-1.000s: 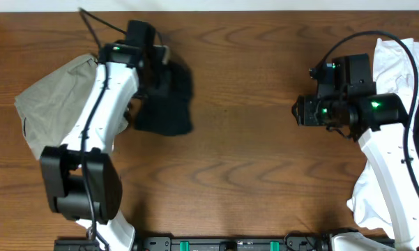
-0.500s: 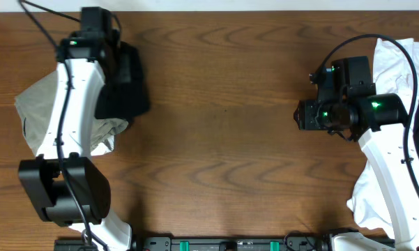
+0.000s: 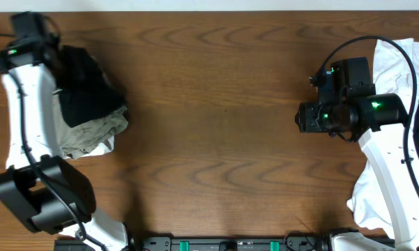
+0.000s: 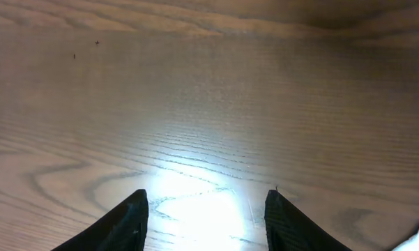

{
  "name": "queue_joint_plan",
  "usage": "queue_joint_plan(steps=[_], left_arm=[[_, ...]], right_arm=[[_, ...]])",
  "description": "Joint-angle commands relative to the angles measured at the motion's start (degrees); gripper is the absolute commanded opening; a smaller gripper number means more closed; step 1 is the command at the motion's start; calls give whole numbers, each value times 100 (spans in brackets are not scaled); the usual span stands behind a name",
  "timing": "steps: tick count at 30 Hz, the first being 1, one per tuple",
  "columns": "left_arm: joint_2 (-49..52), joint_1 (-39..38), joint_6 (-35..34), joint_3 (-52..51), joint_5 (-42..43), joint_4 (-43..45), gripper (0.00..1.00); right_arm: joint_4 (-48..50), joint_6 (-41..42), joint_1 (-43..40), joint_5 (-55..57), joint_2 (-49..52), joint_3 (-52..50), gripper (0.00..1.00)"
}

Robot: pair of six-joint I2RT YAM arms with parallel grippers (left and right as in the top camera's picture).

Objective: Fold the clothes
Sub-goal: 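Carry the black bundle left with the left gripper onto the khaki garment, then press and adjust the black bundle on the khaki pile with the left gripper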

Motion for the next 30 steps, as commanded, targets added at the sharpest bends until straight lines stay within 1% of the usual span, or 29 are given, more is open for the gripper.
queue_joint_plan(steps=[1,7,8,9,10,12,17,19,30], left_arm=[[-208,380,-138,109,267,-15,6],[-127,778,-140,-31,402,-13,7],[-111,813,-140,-55,422,-15,13],[-103,826,-140,-79,420,-15,22],[-103,828,-140,-107,420,-13,27],[-103,828,-140,-120,417,-13,45],[-103,831,-142,-120,326,-17,47],[-103,831,-144,-120,264,-31,53],[-103,914,-177,-120,262,13,53]], right_arm=[[-17,-87,-85,46,-15,-7,52],[-57,-107,-85,68,-15,-7,52],[-57,-107,-85,68,-15,-7,52],[-59,-107,-85,68,-15,-7,52],[-59,-107,-85,68,-15,-7,52],[-63,-107,-85,68,-15,-7,52],[-76,-107,-85,68,-15,-7,52],[-76,-107,-85,68,-15,-7,52],[-79,-103,-85,68,-15,-7,52]])
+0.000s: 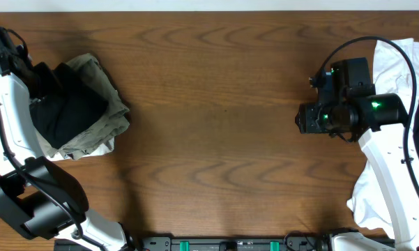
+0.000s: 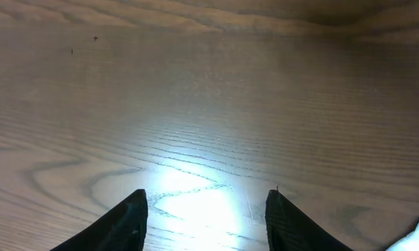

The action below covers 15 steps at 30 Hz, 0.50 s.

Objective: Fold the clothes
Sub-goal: 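Press and adjust the black bundle on the khaki pile with the left gripper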

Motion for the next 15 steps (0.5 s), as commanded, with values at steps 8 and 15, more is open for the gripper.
queue_joint_plan(steps=[8,15], left_arm=[[-103,105,-269,-22,-87,35,56],[-103,76,-245,-39,-90,-4,61]], right_arm=[[-24,-59,-85,59,-15,-7,53],[-22,-59,-85,57,-15,-7,54]])
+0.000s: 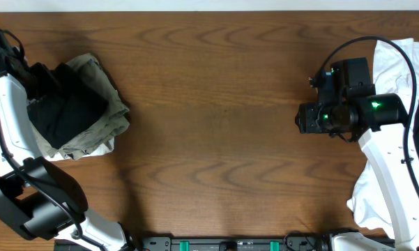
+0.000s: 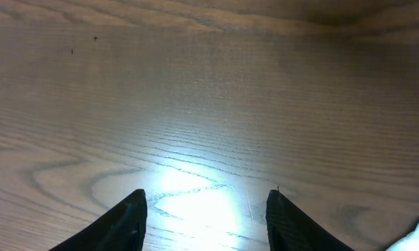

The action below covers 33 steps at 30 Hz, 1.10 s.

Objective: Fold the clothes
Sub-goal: 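Press and adjust the black bundle on the khaki pile with the left gripper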

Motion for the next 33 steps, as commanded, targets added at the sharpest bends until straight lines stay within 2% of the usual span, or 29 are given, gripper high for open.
queue_joint_plan(steps=[1,17,19,22,24,28,30,33], left_arm=[[-103,0,-2,-44,-87,-15,61],[407,-9,-4,-44,-280,7,59],[422,-9,-2,-44,-280,31,52],[422,-9,-2,-44,-295,52,31],[422,-9,-4,-44,-326,52,25],[422,9,-105,-44,-520,68,19],[422,9,-262,-44,-922,70,19],[422,31,-857,-44,-1775,48,19]], right_arm=[[-22,-59,-85,57,-15,-7,53],[-28,-57,-85,57,-15,-7,54],[-26,-57,-85,57,-15,-7,54],[-26,-57,-85,57,-15,-7,54],[-26,-57,-85,57,-15,-7,54],[-39,-57,-85,57,-15,-7,53],[-46,-57,-85,57,-15,-7,53],[-46,-57,-85,57,-15,-7,54]])
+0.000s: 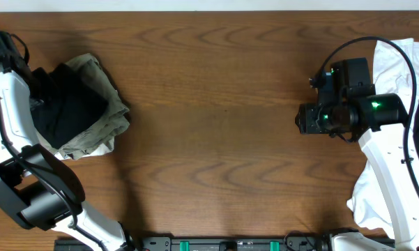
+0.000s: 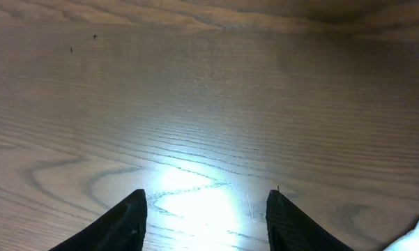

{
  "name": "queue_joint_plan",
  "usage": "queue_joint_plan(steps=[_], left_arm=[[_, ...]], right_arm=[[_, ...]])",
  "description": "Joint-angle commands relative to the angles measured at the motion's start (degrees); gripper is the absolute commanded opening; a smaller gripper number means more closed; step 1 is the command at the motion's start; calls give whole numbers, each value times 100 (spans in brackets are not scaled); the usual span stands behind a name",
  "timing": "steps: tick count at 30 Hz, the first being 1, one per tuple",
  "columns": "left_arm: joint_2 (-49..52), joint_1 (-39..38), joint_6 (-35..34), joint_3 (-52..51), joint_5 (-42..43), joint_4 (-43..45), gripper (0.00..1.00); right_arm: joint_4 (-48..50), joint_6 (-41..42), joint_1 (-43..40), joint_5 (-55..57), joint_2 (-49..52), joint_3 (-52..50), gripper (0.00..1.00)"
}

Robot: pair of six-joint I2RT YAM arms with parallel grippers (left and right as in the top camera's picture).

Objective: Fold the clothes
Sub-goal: 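Press and adjust the black bundle on the khaki pile with the left gripper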

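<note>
A black garment [image 1: 66,108] lies flat on top of a crumpled olive garment [image 1: 101,122] at the table's left. My left gripper [image 1: 36,75] is at the black garment's upper left edge. It blends with the dark cloth, so its jaws cannot be read. My right gripper [image 1: 303,118] hovers over bare wood at the right. In the wrist view the right gripper [image 2: 206,209] is open, with nothing between its fingers.
White clothes [image 1: 394,56] are heaped at the right edge, reaching behind and below my right arm [image 1: 366,199]. A sliver of white cloth shows in the wrist view's corner. Wooden tabletop [image 1: 209,132] spans the middle.
The left arm's lower links have shifted slightly. The black garment on the olive one looks almost unchanged. The right arm has not moved.
First my left gripper was near the table's far left corner, with the black garment bunched over the olive pile. A second later the wrist was at the left edge and the black garment lay flatter on the olive one. Little has changed after that; the right gripper stayed open.
</note>
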Motion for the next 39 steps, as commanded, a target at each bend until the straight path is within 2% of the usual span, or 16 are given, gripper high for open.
queue_joint_plan(steps=[1,5,6,7,9,12,15,18,24,27,34,39], left_arm=[[22,44,-772,-22,-1178,-48,19],[26,166,-1349,-22,-1729,-109,21],[33,210,-1388,-22,-1725,-107,25],[39,251,-1427,-22,-1725,-111,36],[44,332,-1432,-24,-1725,-170,48],[44,463,-1635,-22,-1694,-275,53],[24,553,-1628,11,-968,-275,53],[-81,551,-1154,103,92,-160,52],[-483,481,-625,116,1185,157,53],[-494,494,-728,105,1043,9,52],[-492,496,-1169,-170,79,-70,51],[-372,494,-1165,-339,13,153,51]], right_arm=[[-15,-57,-85,57,-15,-7,54],[-17,-57,-85,57,-15,-7,54],[-17,-57,-85,57,-15,-7,54],[-15,-57,-85,57,-15,-7,54],[-11,-57,-85,57,-15,-7,54],[-13,-57,-85,57,-13,-7,54],[-13,-57,-85,57,-13,-7,54],[-13,-57,-85,57,-15,-9,54],[-11,-57,-85,57,-13,-9,54],[-9,-57,-85,57,-13,-9,54],[-13,-57,-85,57,-13,-9,55],[-17,-57,-85,57,-13,-9,55]])
